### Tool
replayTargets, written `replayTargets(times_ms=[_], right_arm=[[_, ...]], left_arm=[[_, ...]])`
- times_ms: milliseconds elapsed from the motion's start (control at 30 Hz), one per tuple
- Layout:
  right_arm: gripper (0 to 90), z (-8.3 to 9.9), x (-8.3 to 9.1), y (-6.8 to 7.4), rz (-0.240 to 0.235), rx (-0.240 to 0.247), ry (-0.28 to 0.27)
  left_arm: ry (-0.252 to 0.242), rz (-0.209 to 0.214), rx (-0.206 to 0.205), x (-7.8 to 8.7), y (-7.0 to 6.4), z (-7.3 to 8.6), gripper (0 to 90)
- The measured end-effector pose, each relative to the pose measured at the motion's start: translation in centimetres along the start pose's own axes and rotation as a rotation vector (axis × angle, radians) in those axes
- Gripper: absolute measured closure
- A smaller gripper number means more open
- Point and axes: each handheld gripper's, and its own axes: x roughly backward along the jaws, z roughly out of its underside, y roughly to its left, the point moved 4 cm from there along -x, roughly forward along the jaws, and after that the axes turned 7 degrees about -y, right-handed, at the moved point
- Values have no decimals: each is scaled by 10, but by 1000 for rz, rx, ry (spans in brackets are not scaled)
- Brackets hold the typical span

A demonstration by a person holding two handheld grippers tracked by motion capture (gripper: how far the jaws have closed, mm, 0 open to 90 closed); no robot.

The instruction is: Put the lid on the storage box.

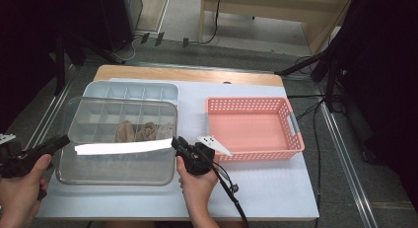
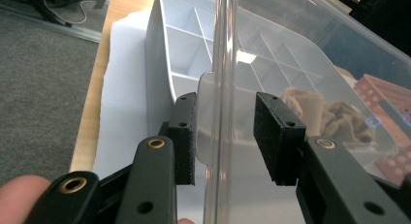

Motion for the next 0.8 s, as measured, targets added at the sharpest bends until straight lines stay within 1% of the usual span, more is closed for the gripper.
replayTargets(times_ms=[33,100,200,233,267,300,367,400,433,533,633,667,700,800], right_arm=[[753,-2,-2,-1,1,4,-2],[753,-7,-6,-2,2,-5,-7],[752,-12,-14,-4,18,4,-5],[752,-14,-16,-5,20,2,-2],[752,-15,-18,-6,22,5,-3],[752,-17,-20,-6,20,5,-6],[750,-20,-23,-7,21,-4,-4],[748,-21,-26,-8,30,4,0],[745,-24,-28,-8,31,19,-3],[744,-30,-35,-9,42,15,-4],[741,-35,-41,-9,49,20,-7],[740,-37,-42,-9,52,18,-3],[740,-38,-44,-9,49,22,-6],[733,-41,-49,-10,51,12,8]], left_arm=[[2,3,6,-3,1,-2,628],[5,6,1,-9,1,-5,629],[12,9,4,-19,3,-9,629],[17,9,4,-21,4,-10,629],[10,11,10,-23,4,-12,629],[11,12,7,-25,5,-14,629],[12,15,10,-29,5,-17,631],[14,16,6,-32,5,-18,632],[13,18,13,-34,6,-19,632],[10,16,24,-40,6,-24,635],[8,19,24,-45,6,-31,641],[16,22,25,-46,7,-34,644],[11,26,31,-48,7,-37,646],[19,26,25,-52,6,-46,655]])
